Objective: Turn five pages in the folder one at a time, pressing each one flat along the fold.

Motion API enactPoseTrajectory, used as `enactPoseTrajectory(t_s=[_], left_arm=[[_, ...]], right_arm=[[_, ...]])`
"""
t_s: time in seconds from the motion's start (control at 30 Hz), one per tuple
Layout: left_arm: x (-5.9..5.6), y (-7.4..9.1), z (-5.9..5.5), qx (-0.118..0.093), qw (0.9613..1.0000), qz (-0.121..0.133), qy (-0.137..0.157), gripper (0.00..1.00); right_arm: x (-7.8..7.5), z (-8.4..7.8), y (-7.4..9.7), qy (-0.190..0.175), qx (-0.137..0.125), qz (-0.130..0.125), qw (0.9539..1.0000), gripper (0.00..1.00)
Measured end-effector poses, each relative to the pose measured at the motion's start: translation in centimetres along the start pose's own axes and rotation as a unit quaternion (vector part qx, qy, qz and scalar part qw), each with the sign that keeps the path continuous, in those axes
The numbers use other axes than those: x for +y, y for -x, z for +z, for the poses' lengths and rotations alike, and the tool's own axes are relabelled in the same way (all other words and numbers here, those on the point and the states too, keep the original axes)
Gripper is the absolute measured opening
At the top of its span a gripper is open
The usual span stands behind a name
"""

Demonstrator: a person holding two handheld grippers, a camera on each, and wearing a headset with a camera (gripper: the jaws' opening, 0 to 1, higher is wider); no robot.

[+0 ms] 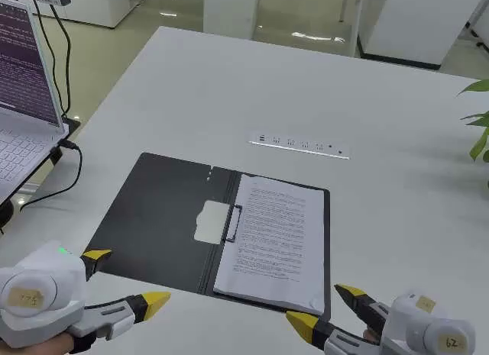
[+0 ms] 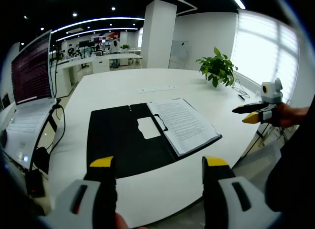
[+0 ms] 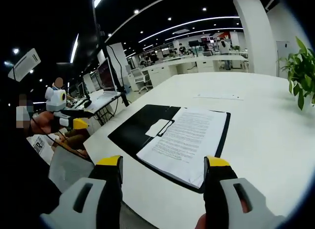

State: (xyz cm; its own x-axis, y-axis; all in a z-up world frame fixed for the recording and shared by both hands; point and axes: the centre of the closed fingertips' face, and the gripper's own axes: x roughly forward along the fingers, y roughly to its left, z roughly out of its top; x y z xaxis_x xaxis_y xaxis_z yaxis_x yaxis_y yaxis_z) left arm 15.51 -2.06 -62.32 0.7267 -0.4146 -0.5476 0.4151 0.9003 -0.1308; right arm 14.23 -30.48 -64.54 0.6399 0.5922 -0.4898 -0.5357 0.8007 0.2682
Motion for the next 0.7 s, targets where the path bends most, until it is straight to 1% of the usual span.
enactPoseTrajectory(t_s=[0.2, 0.33, 0.4, 0.47, 0.57, 0.7], left_arm=[[-1.0, 0.0, 0.0, 0.001, 1.0000, -0.008, -0.002, 0.71], [-1.6, 0.0, -0.6, 0.009, 0.9998, -0.014, -0.006, 0.72], [-2.1, -0.1, -0.8, 0.017, 0.9996, -0.019, -0.011, 0.72], [-2.4, -0.2, -0.8, 0.018, 0.9995, -0.021, -0.015, 0.72], [-2.5, -0.3, -0.4, 0.016, 0.9996, -0.020, -0.012, 0.72], [-2.2, -0.3, -0.1, 0.011, 0.9998, -0.014, -0.010, 0.72]], right_arm=[[0.5, -0.3, 0.0, 0.002, 0.004, 0.005, 1.0000, 0.65], [0.9, -0.6, 0.0, 0.005, 0.009, 0.011, 0.9999, 0.65], [1.0, -0.8, -0.1, 0.007, 0.012, 0.014, 0.9998, 0.65], [1.1, -0.9, -0.1, 0.009, 0.014, 0.016, 0.9997, 0.65], [1.1, -0.8, -0.2, 0.007, 0.013, 0.018, 0.9997, 0.65], [1.0, -0.7, -0.6, 0.008, 0.013, 0.023, 0.9996, 0.65]])
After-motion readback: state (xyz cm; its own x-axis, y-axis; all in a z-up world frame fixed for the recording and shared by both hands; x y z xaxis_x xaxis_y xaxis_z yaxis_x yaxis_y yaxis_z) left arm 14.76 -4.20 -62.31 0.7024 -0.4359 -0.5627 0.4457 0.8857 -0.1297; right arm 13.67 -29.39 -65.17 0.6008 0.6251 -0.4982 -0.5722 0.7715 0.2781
